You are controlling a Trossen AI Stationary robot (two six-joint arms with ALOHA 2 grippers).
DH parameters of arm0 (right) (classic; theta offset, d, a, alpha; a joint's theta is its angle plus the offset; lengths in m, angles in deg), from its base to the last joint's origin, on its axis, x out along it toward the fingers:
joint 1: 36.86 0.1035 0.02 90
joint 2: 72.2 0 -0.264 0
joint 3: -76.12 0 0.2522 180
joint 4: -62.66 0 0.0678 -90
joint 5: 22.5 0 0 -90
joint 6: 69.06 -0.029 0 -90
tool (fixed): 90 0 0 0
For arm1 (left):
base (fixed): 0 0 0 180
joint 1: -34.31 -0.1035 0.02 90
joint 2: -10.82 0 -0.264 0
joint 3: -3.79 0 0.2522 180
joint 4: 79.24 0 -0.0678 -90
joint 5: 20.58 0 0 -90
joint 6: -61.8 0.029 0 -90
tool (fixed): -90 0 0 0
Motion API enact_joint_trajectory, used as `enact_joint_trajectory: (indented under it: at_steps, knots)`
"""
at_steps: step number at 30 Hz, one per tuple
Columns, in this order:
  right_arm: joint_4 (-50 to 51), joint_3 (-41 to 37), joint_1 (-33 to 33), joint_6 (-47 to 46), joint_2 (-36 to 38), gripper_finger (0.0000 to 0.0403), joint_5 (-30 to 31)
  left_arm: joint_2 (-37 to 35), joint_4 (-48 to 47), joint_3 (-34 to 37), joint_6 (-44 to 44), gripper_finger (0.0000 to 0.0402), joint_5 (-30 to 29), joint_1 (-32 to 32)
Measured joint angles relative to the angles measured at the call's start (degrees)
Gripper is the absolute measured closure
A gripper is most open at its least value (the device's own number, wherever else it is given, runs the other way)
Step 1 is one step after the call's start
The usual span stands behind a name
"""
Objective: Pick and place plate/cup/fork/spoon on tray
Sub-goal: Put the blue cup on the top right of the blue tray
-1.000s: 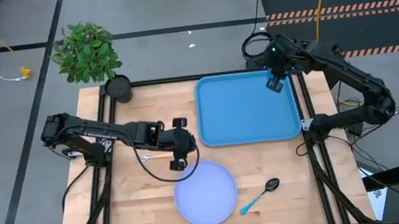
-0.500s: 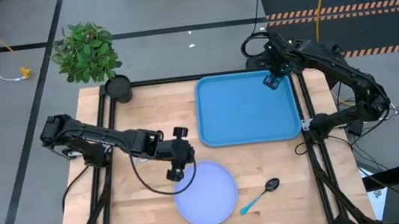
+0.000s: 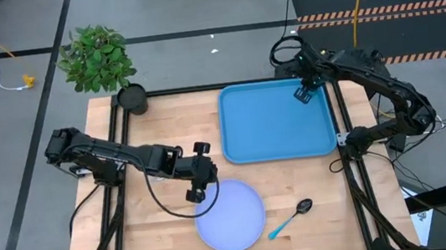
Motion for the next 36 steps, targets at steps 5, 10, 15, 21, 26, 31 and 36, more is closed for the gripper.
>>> enact_joint_trajectory:
  at_steps: [5, 10, 15, 21, 26, 31, 36]
  knots:
    - [-2.46, -1.76, -0.23, -0.04, 0.09, 0.0399, 0.23, 0.00, 0.00, 0.00, 0.02, 0.0250, 0.00, 0.00]
    - [-3.02, -1.87, -0.23, -0.04, 0.07, 0.0398, 0.26, 0.00, 0.01, 0.00, 0.10, 0.0250, -0.02, 0.00]
    - [-3.93, -1.91, -0.23, -0.04, 0.04, 0.0398, 0.26, 0.00, 0.04, 0.00, 0.60, 0.0250, -0.04, 0.00]
    - [-4.75, -1.93, -0.23, 0.09, 0.02, 0.0398, 0.24, 0.00, 0.04, 0.00, 0.72, 0.0250, -0.04, 0.00]
    - [-5.02, -1.93, -0.23, 0.14, 0.02, 0.0367, 0.55, 0.00, 0.04, 0.00, 0.72, 0.0250, -0.04, 0.00]
    - [-5.67, -1.93, -0.21, 0.09, 0.13, 0.0324, 1.66, 0.00, 0.02, 0.00, 0.72, 0.0250, -0.04, 0.00]
    - [-7.58, -1.93, -0.21, 0.13, 1.59, 0.0292, 3.53, 0.00, -0.14, -0.02, 0.71, 0.0250, -0.05, 0.00]
